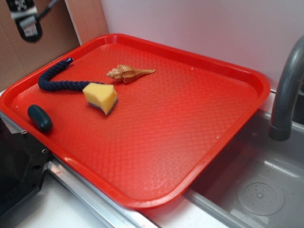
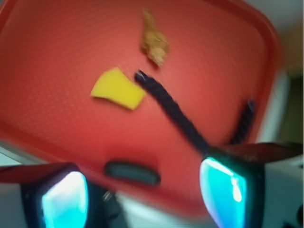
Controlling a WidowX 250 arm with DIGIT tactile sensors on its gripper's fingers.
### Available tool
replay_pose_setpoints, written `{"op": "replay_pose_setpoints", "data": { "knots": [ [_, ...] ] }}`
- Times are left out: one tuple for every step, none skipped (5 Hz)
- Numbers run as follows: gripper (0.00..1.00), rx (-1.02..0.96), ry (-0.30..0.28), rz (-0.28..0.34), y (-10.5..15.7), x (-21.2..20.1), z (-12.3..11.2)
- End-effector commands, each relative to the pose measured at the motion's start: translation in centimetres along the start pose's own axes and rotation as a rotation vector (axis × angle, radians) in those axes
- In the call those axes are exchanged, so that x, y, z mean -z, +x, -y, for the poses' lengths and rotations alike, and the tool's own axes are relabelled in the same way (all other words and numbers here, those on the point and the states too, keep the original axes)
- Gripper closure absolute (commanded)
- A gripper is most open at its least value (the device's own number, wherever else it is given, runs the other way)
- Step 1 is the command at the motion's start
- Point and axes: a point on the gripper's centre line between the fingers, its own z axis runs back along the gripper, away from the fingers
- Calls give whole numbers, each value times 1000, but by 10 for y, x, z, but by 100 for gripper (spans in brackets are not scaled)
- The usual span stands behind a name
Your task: Grab the blue rope.
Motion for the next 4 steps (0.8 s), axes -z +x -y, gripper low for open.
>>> {"op": "replay_pose_setpoints", "data": {
  "knots": [
    [0,133,74,38,0,79,-35],
    [0,155,55,-3,5,107,-45],
    [0,180,73,-66,17,127,-45],
    [100,199,73,-70,21,125,-37]
  ]
}}
